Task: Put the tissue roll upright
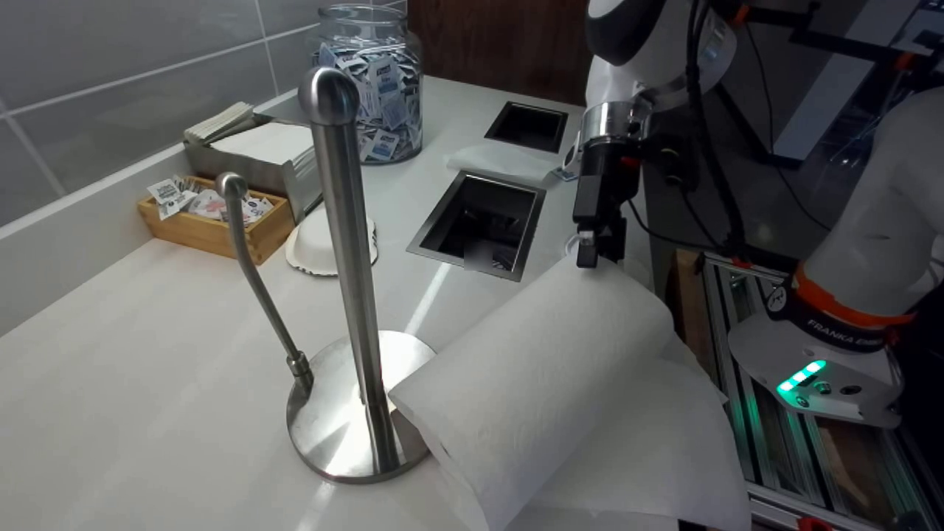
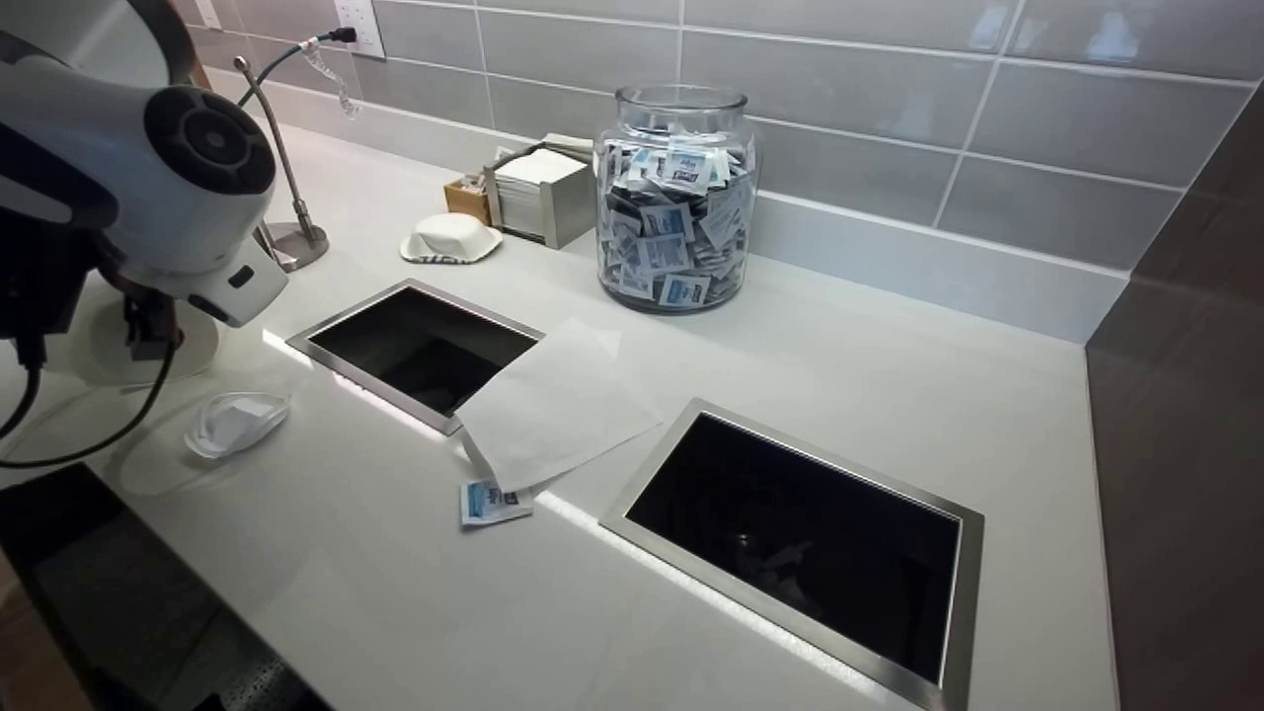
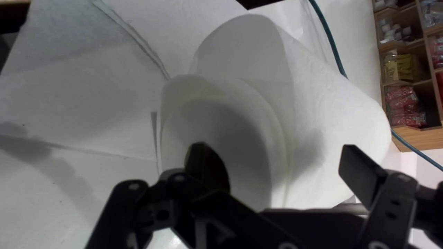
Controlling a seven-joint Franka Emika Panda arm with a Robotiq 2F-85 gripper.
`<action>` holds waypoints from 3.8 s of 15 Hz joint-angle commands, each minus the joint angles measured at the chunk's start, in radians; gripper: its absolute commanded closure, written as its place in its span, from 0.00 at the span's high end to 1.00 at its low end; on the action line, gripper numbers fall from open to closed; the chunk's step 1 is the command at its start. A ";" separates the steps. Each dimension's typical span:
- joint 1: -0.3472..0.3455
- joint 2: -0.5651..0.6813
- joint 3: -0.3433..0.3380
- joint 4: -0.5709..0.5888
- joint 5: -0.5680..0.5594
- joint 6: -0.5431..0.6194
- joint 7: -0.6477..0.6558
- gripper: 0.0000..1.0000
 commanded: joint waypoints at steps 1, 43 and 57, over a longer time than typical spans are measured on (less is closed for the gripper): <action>-0.002 0.040 0.011 0.001 0.086 -0.008 -0.052 1.00; -0.035 -0.354 0.146 0.136 0.061 -0.220 0.145 0.08; 0.124 -0.429 0.405 0.324 -0.499 -0.019 0.490 0.08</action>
